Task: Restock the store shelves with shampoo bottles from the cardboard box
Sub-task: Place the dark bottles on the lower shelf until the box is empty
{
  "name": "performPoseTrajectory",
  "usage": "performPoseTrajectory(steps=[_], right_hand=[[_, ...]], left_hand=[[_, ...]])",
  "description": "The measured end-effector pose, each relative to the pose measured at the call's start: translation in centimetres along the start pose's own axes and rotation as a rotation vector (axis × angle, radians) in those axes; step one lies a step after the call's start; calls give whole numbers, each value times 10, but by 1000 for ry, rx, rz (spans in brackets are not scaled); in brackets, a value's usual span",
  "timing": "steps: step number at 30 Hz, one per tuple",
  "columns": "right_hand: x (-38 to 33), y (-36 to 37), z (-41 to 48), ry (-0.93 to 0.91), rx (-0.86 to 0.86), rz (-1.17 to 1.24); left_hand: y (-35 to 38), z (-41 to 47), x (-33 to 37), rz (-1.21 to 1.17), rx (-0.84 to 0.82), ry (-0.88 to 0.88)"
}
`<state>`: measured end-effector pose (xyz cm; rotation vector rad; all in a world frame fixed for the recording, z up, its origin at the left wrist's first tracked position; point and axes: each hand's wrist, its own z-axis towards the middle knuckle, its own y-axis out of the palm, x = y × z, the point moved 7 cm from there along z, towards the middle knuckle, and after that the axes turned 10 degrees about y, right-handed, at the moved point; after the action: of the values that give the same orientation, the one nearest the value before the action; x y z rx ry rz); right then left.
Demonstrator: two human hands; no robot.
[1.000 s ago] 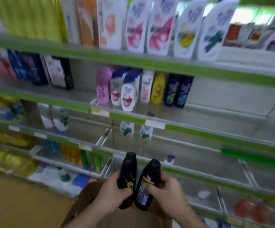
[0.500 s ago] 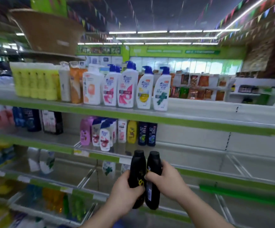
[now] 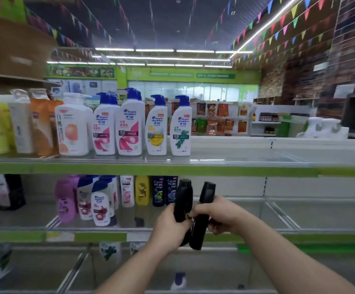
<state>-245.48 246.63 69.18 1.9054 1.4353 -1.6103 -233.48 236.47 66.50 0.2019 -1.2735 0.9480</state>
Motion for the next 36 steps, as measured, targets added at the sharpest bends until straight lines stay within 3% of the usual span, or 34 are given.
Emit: performPoseTrajectory(steps=[8,15,19,24,27,33,36], right_hand=[[7,-20,54,70,67,70],[2,-55,104,-1,350,-105],[-1,-67,132,-79,427,-70],[-7,-75,174,16,532,-353],[-12,-68,206,-39,505,-424],[2,-44,257,-8,99,104],[1,-38,273,23,124,18]], left_hand=[[-5,45,-22,78,-54,-72],[-4,69,-38,73,9,-126],[4,72,-49,77,38,-148],[2,84,-56,108,77,-218],[-6,93,-55,127,117,-226],[-16,99,-60,141,158,-261],[-22,99,-66,145,162,-262]])
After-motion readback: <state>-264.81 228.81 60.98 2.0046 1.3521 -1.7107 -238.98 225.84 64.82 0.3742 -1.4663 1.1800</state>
